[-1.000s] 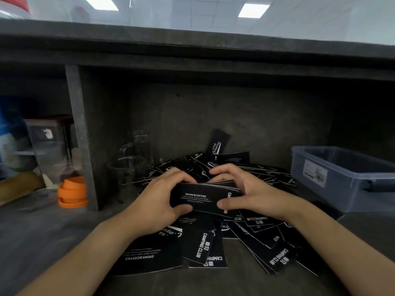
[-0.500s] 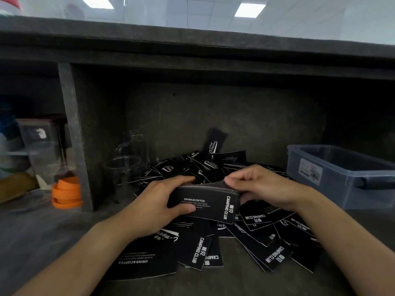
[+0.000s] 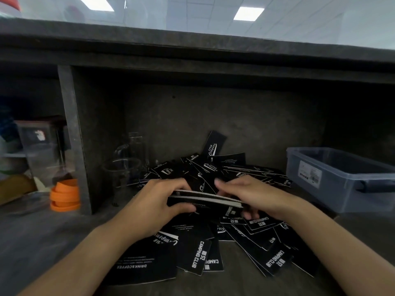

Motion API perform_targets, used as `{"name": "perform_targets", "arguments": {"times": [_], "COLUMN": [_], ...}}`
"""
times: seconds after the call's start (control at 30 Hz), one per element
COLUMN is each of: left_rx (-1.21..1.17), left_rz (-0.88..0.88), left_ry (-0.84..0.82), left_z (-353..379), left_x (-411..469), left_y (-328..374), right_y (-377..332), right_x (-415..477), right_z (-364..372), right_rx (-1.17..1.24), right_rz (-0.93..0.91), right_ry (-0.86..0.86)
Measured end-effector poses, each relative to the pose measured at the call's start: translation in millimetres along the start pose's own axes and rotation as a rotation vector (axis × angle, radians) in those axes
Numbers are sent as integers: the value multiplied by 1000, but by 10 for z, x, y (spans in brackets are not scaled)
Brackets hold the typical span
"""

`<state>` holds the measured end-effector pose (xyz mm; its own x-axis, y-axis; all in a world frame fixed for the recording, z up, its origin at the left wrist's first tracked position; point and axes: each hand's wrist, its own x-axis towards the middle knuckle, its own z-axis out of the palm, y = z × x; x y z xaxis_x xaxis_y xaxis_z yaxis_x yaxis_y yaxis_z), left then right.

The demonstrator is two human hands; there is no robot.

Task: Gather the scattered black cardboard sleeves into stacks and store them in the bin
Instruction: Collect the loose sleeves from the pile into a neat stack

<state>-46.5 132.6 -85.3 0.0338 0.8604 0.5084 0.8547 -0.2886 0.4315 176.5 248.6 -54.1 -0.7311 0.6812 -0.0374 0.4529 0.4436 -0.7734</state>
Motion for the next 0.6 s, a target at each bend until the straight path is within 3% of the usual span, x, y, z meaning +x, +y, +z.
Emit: {"name": "perform_targets", "arguments": {"times": [0.07, 0.13, 0.2, 0.33, 0.43, 0.5, 0.6], "left_rx": [-20, 9, 108, 161, 195, 231, 302], "left_rz": [-38, -75, -90, -53, -64, -119, -191], "left_ry": [25, 46, 54, -11, -105, -100, -66], "left_z": [-36, -67, -66, -15, -8, -43, -99], "left_x": [-2, -7, -7, -2, -6, -6, -4], "left_y": [0, -28, -47, -50, -65, -89, -146], "right_y": [-11, 8, 52, 114, 60, 96, 211], "right_x": [-74, -99, -44, 94, 106, 129, 110], "right_z": [-94, -138, -71, 138, 133, 11, -123], "right_rx": [-157, -146, -160, -364, -192, -219, -566], "right_rz": [-148, -279, -346, -441, -324, -237, 69], "right_ry": [31, 7, -20, 94, 276, 418, 267]}}
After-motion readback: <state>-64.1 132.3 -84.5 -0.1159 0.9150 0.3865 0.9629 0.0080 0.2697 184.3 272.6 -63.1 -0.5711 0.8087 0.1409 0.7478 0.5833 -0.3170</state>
